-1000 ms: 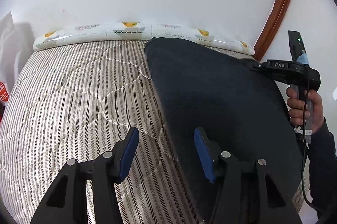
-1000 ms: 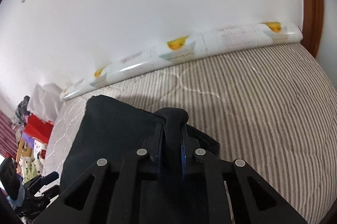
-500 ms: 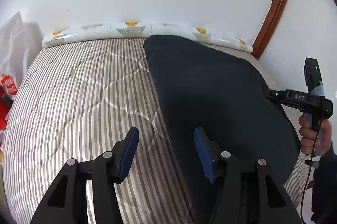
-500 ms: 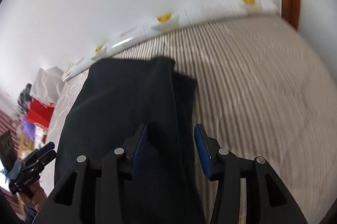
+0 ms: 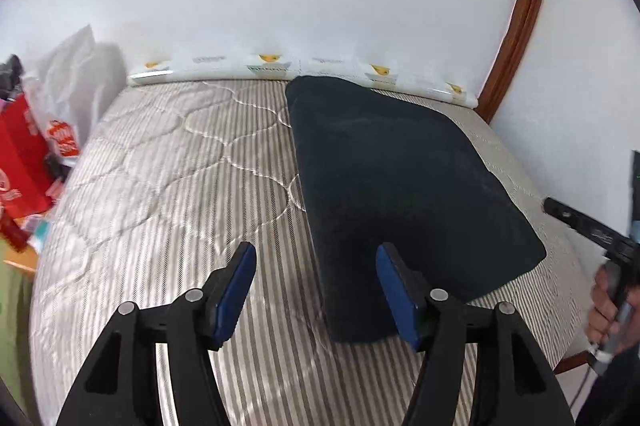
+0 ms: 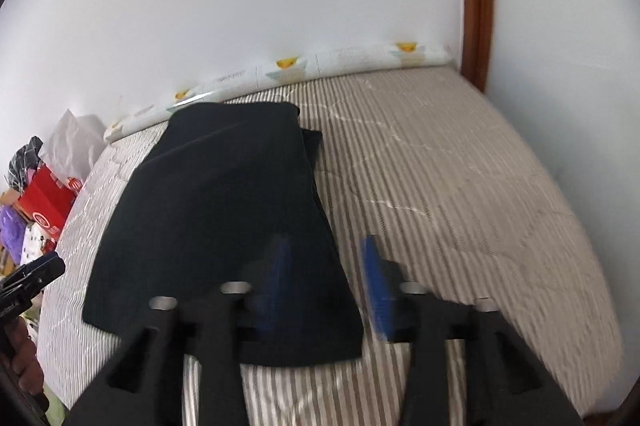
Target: Fold small clothes
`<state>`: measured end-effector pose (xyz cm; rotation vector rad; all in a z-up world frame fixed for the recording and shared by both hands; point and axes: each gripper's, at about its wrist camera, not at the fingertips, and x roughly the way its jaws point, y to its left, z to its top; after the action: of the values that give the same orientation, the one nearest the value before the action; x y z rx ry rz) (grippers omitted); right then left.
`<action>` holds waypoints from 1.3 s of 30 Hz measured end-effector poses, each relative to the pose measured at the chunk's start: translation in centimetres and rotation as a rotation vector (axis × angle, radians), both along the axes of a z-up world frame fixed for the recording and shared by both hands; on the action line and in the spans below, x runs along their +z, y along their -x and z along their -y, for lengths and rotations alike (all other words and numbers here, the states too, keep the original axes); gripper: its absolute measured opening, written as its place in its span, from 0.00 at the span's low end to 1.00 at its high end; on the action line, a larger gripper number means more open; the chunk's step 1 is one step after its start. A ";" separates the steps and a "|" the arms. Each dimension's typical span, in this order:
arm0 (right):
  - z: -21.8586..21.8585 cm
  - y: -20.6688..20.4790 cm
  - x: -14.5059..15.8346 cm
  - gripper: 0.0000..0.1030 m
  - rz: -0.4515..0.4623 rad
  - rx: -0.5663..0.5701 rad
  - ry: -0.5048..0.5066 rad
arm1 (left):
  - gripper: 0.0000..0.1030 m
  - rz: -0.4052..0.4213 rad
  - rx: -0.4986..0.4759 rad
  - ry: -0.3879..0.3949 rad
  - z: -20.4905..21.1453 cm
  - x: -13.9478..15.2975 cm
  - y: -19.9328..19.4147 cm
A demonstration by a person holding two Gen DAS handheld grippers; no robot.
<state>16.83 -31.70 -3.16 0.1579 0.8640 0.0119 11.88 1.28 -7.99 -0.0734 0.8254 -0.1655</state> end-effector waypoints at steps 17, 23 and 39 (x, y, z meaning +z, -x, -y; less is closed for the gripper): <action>-1.8 12.7 8.1 0.95 0.103 -0.080 0.090 | 0.81 0.119 0.050 -0.061 2.9 6.0 12.3; -3.1 16.5 9.9 1.00 0.140 -0.084 0.162 | 0.85 0.149 0.070 -0.061 2.3 6.8 14.7; -3.5 19.7 10.5 1.00 0.171 -0.102 0.160 | 0.86 0.151 0.079 -0.061 2.5 6.6 16.0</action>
<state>-2.86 -28.23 7.35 0.0504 0.6824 -0.1373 -4.15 -1.26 -1.41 -0.0357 0.6753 -0.0708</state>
